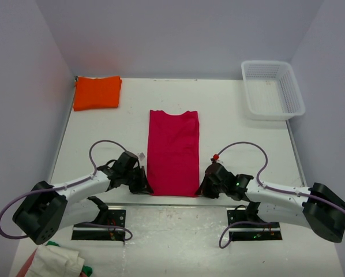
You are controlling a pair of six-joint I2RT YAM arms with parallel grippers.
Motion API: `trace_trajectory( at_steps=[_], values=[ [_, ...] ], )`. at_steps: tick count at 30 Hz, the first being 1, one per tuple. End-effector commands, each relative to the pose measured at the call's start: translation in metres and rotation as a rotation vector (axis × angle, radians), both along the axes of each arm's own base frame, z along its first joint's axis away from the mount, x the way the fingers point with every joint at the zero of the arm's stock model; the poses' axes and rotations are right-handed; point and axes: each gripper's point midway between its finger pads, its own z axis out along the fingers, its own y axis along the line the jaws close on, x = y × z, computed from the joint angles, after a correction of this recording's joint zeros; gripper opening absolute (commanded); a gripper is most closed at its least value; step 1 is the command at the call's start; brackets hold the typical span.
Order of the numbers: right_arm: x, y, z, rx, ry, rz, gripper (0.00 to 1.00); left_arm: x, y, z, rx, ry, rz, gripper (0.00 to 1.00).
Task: Fold and stack the t-shirts
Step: Grab one side of the 2/3 rectangular tshirt with both arms, then fold the long partially folded tshirt into a neat square
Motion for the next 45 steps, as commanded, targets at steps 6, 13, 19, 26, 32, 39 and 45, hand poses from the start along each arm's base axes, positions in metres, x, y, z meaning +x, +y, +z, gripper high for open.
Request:
trace_trajectory(
  at_steps=[6,13,19,26,32,39,45],
  values=[
    [0.009,-0.004,0.027,-0.115,-0.109,0.105,0.0,-0.021,0.033,0.004,0.127,0.013,0.013,0.0],
    [0.007,-0.006,0.055,-0.115,-0.177,0.159,0.0,-0.018,0.03,0.044,0.069,-0.067,0.008,0.0],
    [-0.007,-0.005,0.055,-0.12,-0.188,0.178,0.0,-0.033,0.03,0.038,0.035,-0.048,-0.024,0.0],
    [-0.022,-0.002,0.066,-0.2,-0.212,0.204,0.0,-0.033,0.024,0.06,0.022,-0.129,-0.045,0.0],
    [0.003,0.011,0.121,-0.27,-0.333,0.218,0.0,0.012,0.016,0.128,0.13,-0.336,-0.011,0.0],
    [0.092,0.008,0.174,-0.308,-0.427,0.165,0.0,0.11,-0.001,0.186,0.254,-0.517,0.056,0.0],
    [0.166,0.007,0.166,-0.318,-0.408,0.199,0.0,0.197,0.01,0.181,0.322,-0.529,0.131,0.0]
  ],
)
